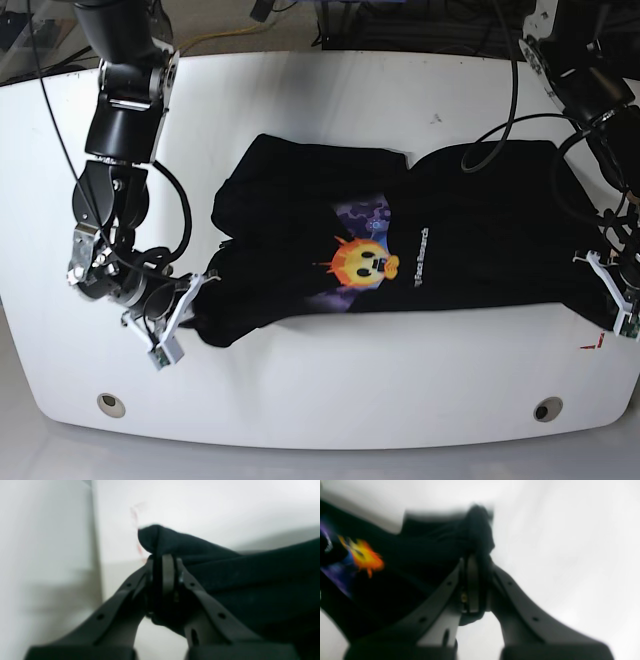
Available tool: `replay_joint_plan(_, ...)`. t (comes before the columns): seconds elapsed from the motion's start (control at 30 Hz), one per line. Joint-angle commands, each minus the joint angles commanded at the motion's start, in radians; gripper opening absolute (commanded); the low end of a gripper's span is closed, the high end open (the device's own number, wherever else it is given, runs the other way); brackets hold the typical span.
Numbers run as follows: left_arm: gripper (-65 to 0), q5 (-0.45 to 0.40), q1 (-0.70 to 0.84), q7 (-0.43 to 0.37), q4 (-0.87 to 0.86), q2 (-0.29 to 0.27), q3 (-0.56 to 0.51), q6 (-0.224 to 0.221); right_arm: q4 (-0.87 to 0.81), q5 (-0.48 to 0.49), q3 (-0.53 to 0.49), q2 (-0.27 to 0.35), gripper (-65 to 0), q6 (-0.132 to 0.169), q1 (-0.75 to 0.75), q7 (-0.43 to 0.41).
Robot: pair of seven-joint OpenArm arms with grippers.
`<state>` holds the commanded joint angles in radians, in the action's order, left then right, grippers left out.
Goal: Fold the T-shirt properly
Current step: 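Lift the shirt with both grippers and shake it out above the table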
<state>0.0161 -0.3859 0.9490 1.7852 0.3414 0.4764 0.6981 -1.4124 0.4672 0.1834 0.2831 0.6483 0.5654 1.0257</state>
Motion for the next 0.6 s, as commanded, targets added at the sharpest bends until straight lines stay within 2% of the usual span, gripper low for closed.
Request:
replay_joint_plan(0.03,-65.0,0.000,-0.032,0.000,0.003,0.000,-0.008,0.000,0.000,0.000,-0.008,0.011,-65.0,0.009,0.049,0.012)
replay_joint_plan(0.1,-65.0,0.000,-0.109,0.002,0.003,0.003,-0.012,0.000,0.003,-0.002,-0.060,0.051,-65.0,0.049,0.143,0.018)
replay_joint_plan(0.23,-65.0,0.000,-0.261,0.035,0.000,0.009,-0.012,0.000,0.003,0.000,-0.164,0.118,-65.0,0.050,0.318,0.020)
replay_joint_plan(0.4,-65.0,-0.002,-0.457,0.064,-0.005,0.026,-0.017,0.000,0.003,0.000,-0.242,0.149,-65.0,0.050,0.528,0.028)
replay_joint_plan(0.5,-65.0,-0.002,-0.537,0.066,-0.005,0.029,-0.069,0.000,-0.002,0.000,-0.273,0.163,-65.0,0.050,0.628,0.087)
replay_joint_plan(0.6,-65.0,0.000,-0.543,0.066,0.002,0.029,-0.107,0.000,-0.017,0.000,-0.272,0.163,-65.0,0.050,0.655,0.132)
